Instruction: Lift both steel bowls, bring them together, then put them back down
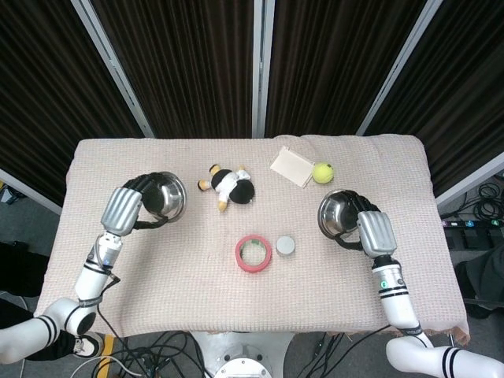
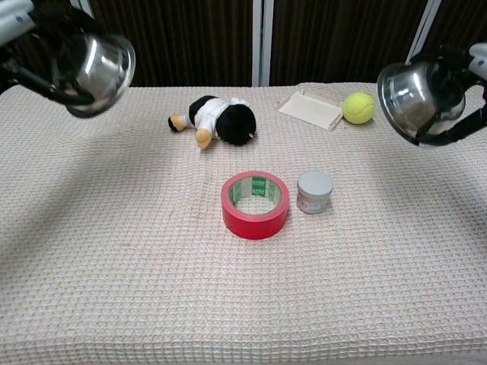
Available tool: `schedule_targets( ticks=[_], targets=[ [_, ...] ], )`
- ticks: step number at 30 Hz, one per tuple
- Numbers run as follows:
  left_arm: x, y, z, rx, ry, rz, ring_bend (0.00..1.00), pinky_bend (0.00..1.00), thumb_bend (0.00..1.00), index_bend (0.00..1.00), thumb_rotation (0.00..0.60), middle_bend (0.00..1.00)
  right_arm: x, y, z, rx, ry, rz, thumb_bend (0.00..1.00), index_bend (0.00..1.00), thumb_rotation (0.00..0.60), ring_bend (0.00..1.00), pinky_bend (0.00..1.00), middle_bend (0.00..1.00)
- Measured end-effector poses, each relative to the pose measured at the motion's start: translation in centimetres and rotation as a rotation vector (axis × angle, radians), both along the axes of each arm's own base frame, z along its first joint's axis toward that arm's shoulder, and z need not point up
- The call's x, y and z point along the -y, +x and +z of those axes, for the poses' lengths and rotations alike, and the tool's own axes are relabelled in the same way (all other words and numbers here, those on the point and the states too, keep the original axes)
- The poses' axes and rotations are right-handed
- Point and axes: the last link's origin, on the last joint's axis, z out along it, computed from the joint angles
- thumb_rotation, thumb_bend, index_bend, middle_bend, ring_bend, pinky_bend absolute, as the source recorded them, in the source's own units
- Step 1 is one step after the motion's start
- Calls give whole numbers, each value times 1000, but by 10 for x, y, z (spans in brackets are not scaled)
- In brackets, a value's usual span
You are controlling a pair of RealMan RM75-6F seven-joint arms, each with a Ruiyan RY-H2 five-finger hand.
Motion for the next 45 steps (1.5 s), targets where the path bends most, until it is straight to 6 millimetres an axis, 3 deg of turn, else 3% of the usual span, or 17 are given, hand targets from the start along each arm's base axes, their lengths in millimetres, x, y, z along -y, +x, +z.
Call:
schedule_targets(
  ticks=[4, 8, 14, 20, 29, 35, 40, 45],
  targets=[
    [18, 12, 3, 300, 33, -21, 399, 580, 302, 446, 600, 432, -1, 13, -5, 209, -62, 81, 152, 434, 600, 245, 308, 353],
    [36, 33, -10, 650, -93, -1, 399, 580, 301, 446, 600, 432, -1, 35, -26, 484, -53, 166, 152, 434, 600, 245, 308, 352],
    [55, 69, -27, 914, -250, 24, 399, 580, 303, 452, 600, 432, 2, 75, -62, 783, 82, 222, 152, 434, 600, 245, 311, 351],
    [61, 87, -41, 956, -343, 25, 399, 580, 303, 452, 600, 432, 10, 110, -86, 987, 243, 231, 152, 433, 600, 245, 311, 351],
    [55, 110, -60, 972, -422, 0, 405, 580, 280, 456, 600, 438, 16, 147, -99, 1280, 477, 196, 135, 435, 600, 245, 311, 351],
    [52, 126, -68, 993, -438, -27, 405, 580, 281, 456, 600, 438, 16, 179, -118, 1359, 639, 182, 137, 438, 600, 245, 311, 346],
    [51, 122, -65, 978, -409, -29, 405, 580, 282, 457, 600, 438, 18, 177, -118, 1369, 634, 191, 138, 437, 600, 245, 311, 344],
    [47, 104, -56, 976, -365, -1, 407, 580, 283, 458, 600, 439, 22, 158, -100, 1389, 566, 200, 141, 437, 600, 245, 313, 344]
  ],
)
